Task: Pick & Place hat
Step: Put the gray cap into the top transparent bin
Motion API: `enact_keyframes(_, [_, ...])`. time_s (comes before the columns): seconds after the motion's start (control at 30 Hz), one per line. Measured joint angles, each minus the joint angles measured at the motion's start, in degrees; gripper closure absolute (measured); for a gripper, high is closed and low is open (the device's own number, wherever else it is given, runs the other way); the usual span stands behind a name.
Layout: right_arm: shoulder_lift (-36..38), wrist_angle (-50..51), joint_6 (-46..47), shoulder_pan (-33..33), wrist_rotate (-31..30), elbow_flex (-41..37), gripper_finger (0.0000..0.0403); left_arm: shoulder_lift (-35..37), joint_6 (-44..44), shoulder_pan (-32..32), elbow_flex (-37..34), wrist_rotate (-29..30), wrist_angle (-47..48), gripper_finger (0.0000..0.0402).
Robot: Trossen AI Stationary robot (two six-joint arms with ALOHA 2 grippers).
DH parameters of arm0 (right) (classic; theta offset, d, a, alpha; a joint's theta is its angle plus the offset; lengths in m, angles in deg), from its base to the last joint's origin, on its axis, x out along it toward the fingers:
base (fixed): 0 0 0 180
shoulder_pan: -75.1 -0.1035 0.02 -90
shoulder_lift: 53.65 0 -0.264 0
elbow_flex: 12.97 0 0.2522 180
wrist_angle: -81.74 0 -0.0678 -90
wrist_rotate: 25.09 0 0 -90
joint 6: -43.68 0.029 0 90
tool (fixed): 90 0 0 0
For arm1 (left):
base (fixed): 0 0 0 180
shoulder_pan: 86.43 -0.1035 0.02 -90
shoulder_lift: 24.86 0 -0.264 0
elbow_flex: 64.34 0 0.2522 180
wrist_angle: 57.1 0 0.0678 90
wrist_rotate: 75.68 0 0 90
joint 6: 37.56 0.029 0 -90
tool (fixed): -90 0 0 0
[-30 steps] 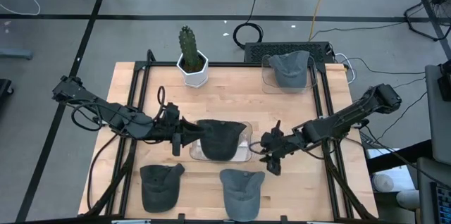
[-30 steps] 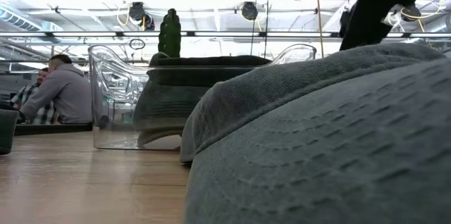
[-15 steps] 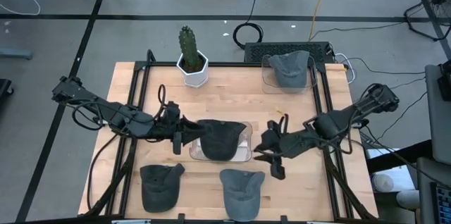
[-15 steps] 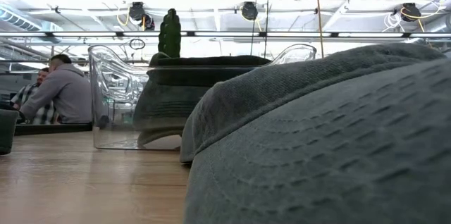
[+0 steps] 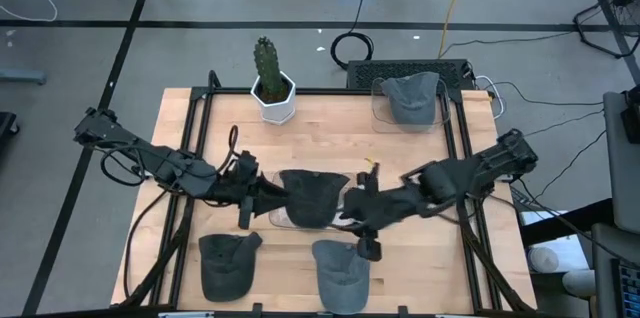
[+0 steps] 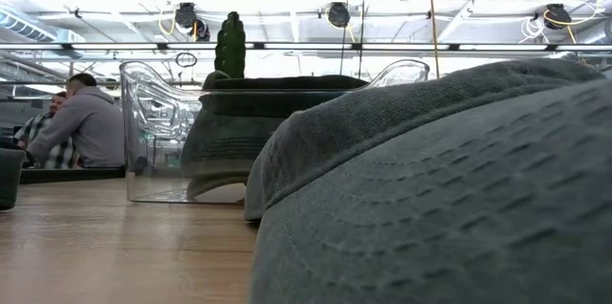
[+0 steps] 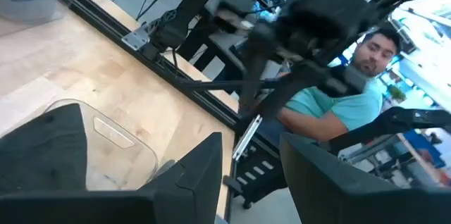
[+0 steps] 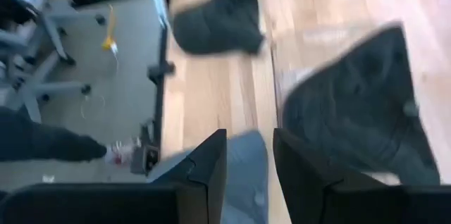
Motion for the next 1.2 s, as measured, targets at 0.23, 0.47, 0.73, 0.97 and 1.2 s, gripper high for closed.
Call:
enact_keyframes(0.23, [-6.5, 3.2, 4.4, 1.2, 8.2, 0.2, 0.0298, 0.1, 3.3, 0.2, 0.0, 0.1, 0.2, 0.0250])
enact_keyframes(0.47, [-11.4, 0.6, 13.5, 1.6, 17.0, -3.1, 0.0290, 0.1, 4.7, 0.2, 0.0, 0.1, 0.3, 0.0250])
enact_keyframes(0.73, [-11.3, -12.6, 24.1, 1.5, 21.4, -10.3, 0.0236, 0.1, 4.9, 0.2, 0.0, -0.4, -0.2, 0.0250])
enact_keyframes(0.97, [-11.2, -12.9, 24.1, -0.2, 21.3, -13.2, 0.0203, 0.1, 7.4, 0.2, 0.0, -3.2, 0.0, 0.0250])
enact_keyframes(1.2, [-11.2, -12.9, 20.8, -0.4, 21.4, -16.0, 0.0202, 0.1, 13.7, 0.2, 0.0, -1.2, 1.5, 0.0250])
